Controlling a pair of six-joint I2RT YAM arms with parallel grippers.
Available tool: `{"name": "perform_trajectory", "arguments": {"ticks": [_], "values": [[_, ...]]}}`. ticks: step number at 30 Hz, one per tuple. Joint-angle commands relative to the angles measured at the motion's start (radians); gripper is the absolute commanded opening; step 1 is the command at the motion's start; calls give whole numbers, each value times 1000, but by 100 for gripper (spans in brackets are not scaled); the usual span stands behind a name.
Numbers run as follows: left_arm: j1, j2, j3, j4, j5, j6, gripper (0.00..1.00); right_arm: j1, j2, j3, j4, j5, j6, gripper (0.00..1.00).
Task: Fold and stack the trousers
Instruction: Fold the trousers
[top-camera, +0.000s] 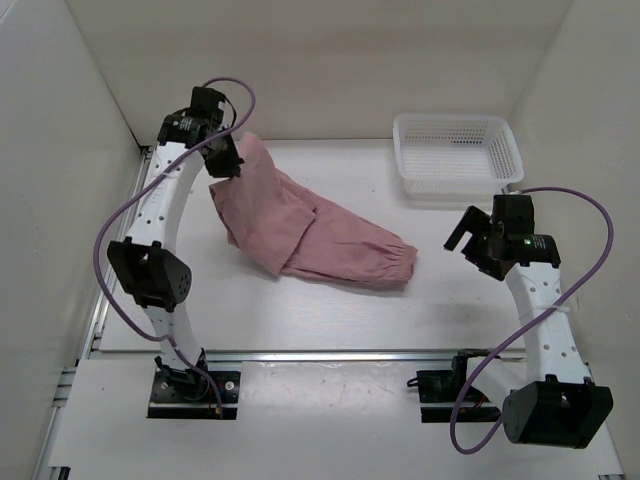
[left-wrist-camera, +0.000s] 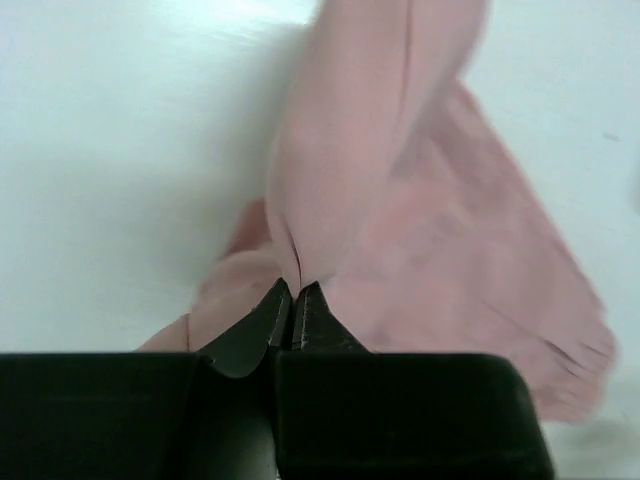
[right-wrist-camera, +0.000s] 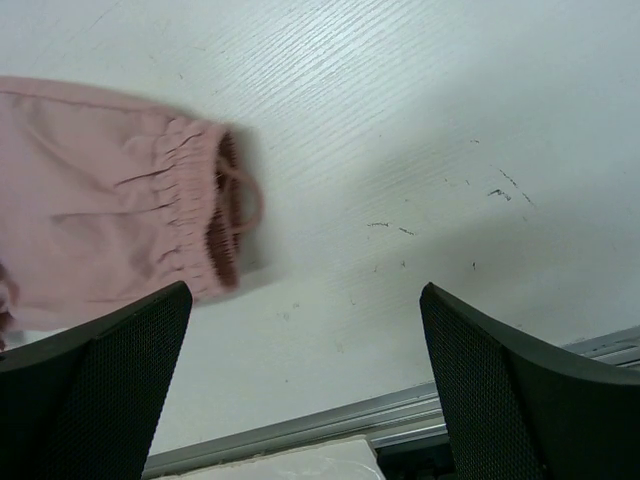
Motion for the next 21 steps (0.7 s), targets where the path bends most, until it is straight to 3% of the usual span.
{"name": "perform_trajectory", "arguments": {"ticks": [1,9,18,19,20,21], "values": [[-79,-55,78,-69,87,-31,10,-5,1,7,2,-22,-14,100],[-379,46,220,-40,43,-165,10,-5,-18,7,2,-13,-14,100],[-688,161,257,101,65,-277,10,-5,-36,7,-7,17,-5,100],[-730,176,257,126,132,-277,14,-5,-36,7,-7,18,-5,100],[-745,195,257,149,192,-259,40,-5,-36,7,-7,18,-5,100],[-745,242,271,149,257,-243,54,-5,-36,-3,-7,18,-5,100]]}}
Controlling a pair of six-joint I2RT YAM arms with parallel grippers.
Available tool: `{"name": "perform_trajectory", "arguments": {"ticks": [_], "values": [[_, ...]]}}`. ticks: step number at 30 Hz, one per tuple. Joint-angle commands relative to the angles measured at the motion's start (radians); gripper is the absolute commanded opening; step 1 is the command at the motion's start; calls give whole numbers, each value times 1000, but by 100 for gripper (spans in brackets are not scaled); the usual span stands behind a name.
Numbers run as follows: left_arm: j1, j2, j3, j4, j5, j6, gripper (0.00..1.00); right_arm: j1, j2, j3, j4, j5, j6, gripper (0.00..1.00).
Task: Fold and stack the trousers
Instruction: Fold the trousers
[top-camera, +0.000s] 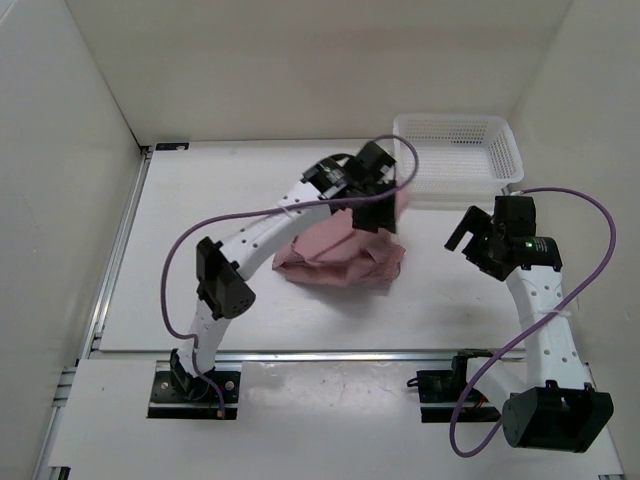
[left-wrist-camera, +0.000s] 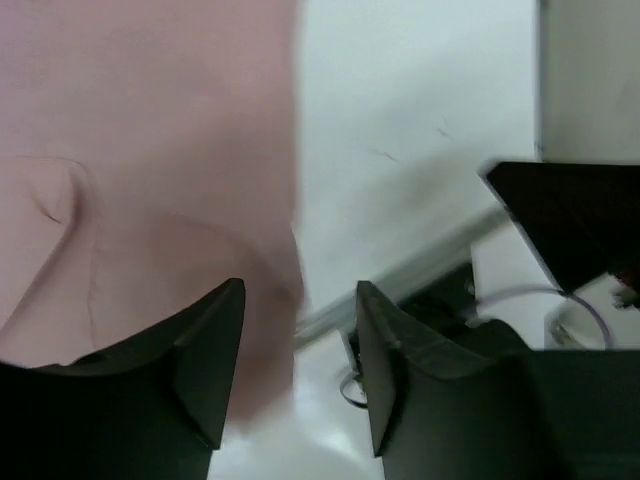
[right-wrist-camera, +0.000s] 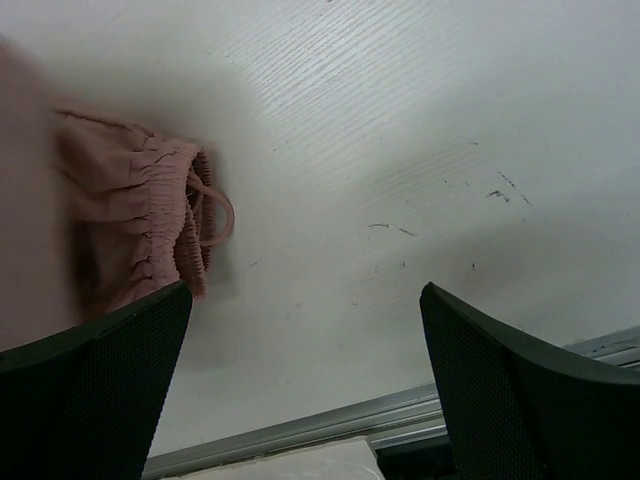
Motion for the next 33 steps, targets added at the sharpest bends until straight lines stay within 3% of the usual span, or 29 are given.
{"name": "perform_trajectory", "arguments": {"ticks": [1,4,10,14,18,23,24,26,28,33], "values": [[-53,56,71,63,206,13,63,-5,-16,-3,-7,19,-5,100],[-27,60,161,-41,158,73,67,-5,-26,-12,8,-48,-5,99],[203,-204,-140,23,132,107,63,-5,-26,-81,93,-233,-5,96],[346,-247,-253,-16,30,165,55,29,5,-91,104,-289,-25,90],[444,-247,-440,16,18,199,52,75,45,-109,134,-343,-34,78],[487,-122,-560,112,87,210,40,110,203,-120,217,-343,18,67],[477,-105,-572,121,87,210,35,123,229,-120,229,-352,18,65],[463,-68,-588,135,87,221,13,149,304,-103,242,-340,30,59],[454,-59,-631,144,78,221,10,184,376,-83,242,-275,53,53],[435,-85,-744,188,78,190,10,287,534,-2,272,-212,85,23]]}}
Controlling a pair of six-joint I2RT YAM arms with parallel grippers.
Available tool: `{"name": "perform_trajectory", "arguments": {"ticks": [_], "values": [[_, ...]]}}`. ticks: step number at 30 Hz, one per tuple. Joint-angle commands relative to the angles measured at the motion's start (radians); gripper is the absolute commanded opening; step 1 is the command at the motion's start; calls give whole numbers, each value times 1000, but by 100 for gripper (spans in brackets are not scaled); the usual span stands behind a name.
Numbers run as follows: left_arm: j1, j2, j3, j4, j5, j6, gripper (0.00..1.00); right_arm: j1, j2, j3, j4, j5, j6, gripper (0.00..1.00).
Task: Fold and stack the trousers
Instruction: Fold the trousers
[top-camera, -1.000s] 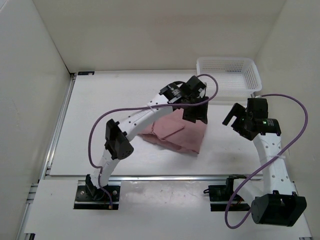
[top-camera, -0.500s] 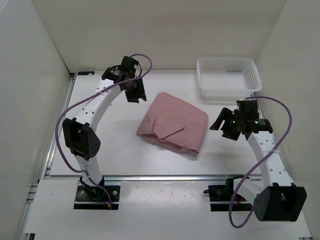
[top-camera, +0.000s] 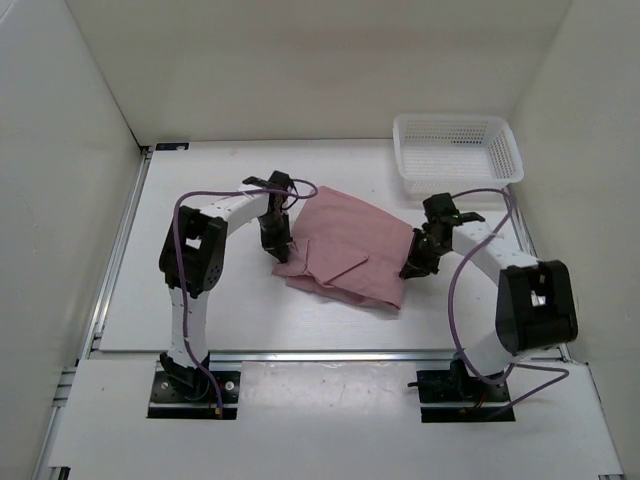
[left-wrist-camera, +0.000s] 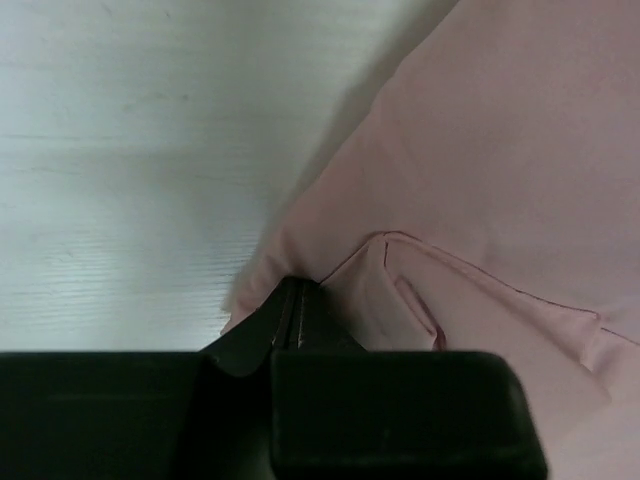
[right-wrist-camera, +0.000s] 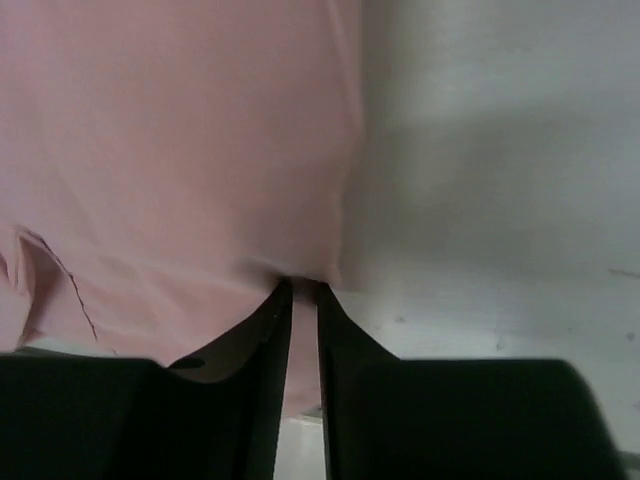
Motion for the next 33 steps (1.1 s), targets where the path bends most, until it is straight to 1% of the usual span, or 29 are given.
{"name": "perform_trajectory", "arguments": {"ticks": [1,3,4,6,7,8,9,11,12,13,14,15,16,18,20,21,22,23,25,26,29,31,33], "values": [[-17,-102,-79,45,15,-28,10,68,85,106,48,62,32,20],[-17,-142,-129,56,6,-46,10,103,137,152,59,83,32,14],[-17,-160,-152,56,-3,-55,10,103,192,204,59,94,32,12],[-17,-208,-225,56,-16,-86,10,114,248,256,59,103,32,11],[-17,-267,-248,56,-26,-86,10,114,297,282,46,103,18,10],[-17,-303,-289,56,-45,-97,10,114,315,337,28,121,18,10],[-17,-373,-302,56,-57,-109,10,114,328,357,-3,157,4,10],[-17,-439,-302,-7,-91,-109,10,114,328,380,-23,180,-16,15],[-17,-469,-290,-30,-106,-118,10,105,291,381,-23,192,-29,18],[-17,-513,-272,-50,-117,-118,10,105,271,396,-55,218,-30,29],[-17,-529,-250,-78,-126,-118,10,105,248,396,-64,227,-30,35],[-17,-529,-197,-78,-126,-109,10,105,198,408,-64,227,-30,41],[-17,-538,-170,-78,-126,-109,10,118,176,417,-64,227,-30,49],[-17,-503,-103,-54,-103,-109,10,134,150,431,-64,227,-20,49],[-17,-416,-71,-17,-103,-109,10,175,159,454,-50,217,-20,46],[-17,-374,-51,-6,-93,-109,10,191,191,466,-50,217,-20,44],[-17,-330,9,-6,-80,-109,10,207,213,479,-50,217,-20,43],[-17,-250,35,-6,-70,-109,10,233,254,488,-41,217,-20,43],[-27,-187,80,-6,-80,-120,10,243,297,488,-21,226,-11,43],[-27,-130,80,-6,-89,-120,10,254,343,468,5,235,-11,43],[-27,-54,80,-6,-109,-129,10,243,421,417,25,253,10,43],[-27,-23,71,-6,-128,-129,10,243,431,407,37,253,10,43],[-27,-10,83,-6,-137,-106,10,243,388,407,13,237,19,43]]}}
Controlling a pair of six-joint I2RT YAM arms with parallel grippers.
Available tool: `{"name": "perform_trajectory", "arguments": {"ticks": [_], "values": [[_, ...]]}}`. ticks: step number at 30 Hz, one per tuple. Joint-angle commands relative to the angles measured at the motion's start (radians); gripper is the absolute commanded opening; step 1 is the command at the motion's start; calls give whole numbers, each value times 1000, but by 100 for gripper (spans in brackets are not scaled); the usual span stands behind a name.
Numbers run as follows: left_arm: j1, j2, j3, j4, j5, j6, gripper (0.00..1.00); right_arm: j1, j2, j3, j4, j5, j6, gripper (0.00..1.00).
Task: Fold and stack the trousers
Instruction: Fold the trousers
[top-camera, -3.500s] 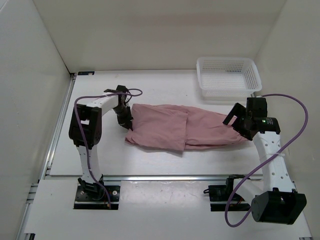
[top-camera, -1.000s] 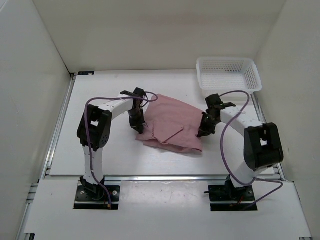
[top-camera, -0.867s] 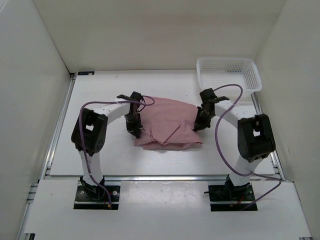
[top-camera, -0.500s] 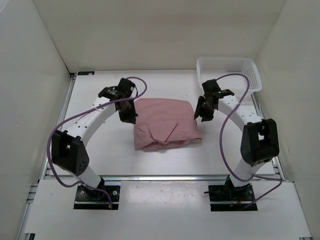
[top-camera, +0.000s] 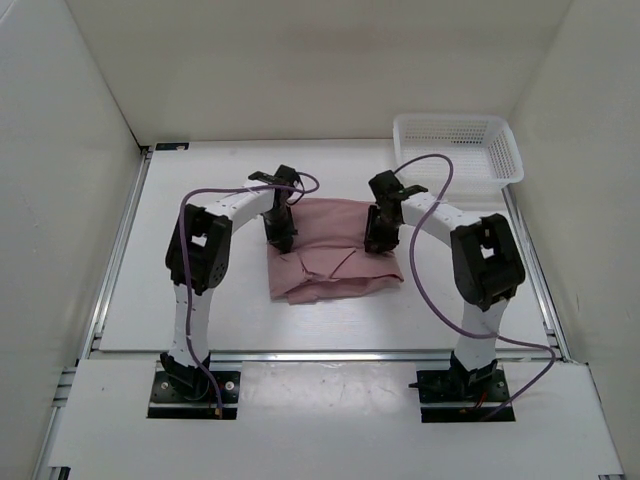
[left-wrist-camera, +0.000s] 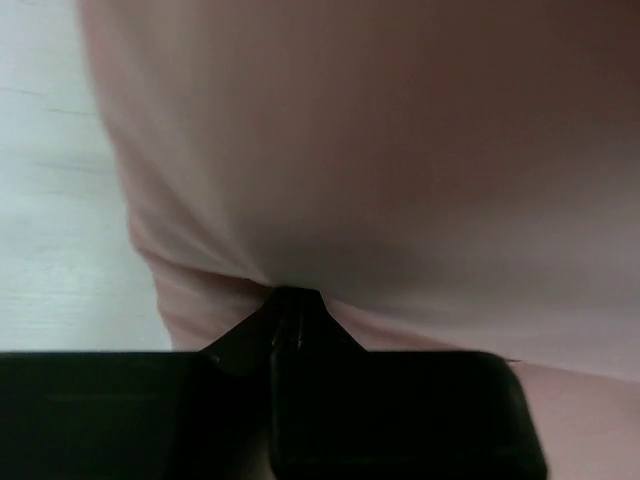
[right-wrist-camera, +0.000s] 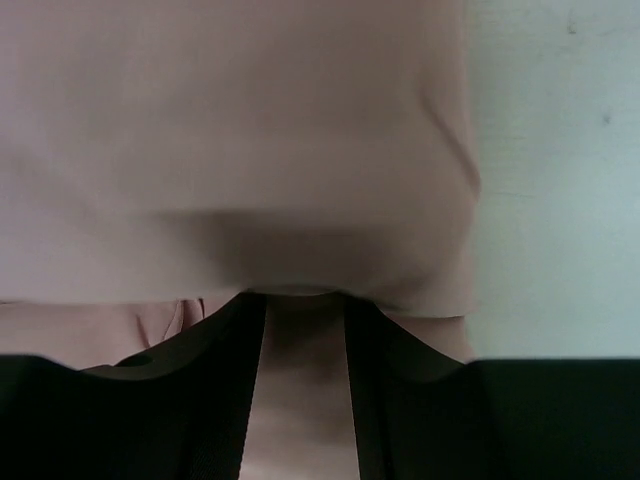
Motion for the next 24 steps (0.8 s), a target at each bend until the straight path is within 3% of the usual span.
{"name": "perform_trajectory", "arguments": {"ticks": [1,4,6,7,10,11,12,19,24], "values": [[-6,-49,35,-50,-67,29,10,-8,-76,-10,-39,25,27,43],[-6,-87,170,-132,-147,89,14,-8,-270,3,-90,59,27,47],[-6,-121,319,-229,-158,112,18,-8,-344,45,-133,110,18,56],[-6,-136,365,-255,-169,121,26,-8,-410,61,-177,141,6,78],[-6,-234,469,-286,-140,140,51,-31,-530,96,-245,257,-14,99],[-6,-268,469,-286,-129,140,70,-31,-559,96,-257,290,-15,99],[-6,-300,469,-286,-129,140,77,-58,-588,96,-271,319,-15,99],[-6,-702,227,-246,-201,95,79,-189,-820,23,-360,485,-77,99],[59,-906,59,-202,-235,77,83,-218,-935,-60,-348,499,-114,99]]}}
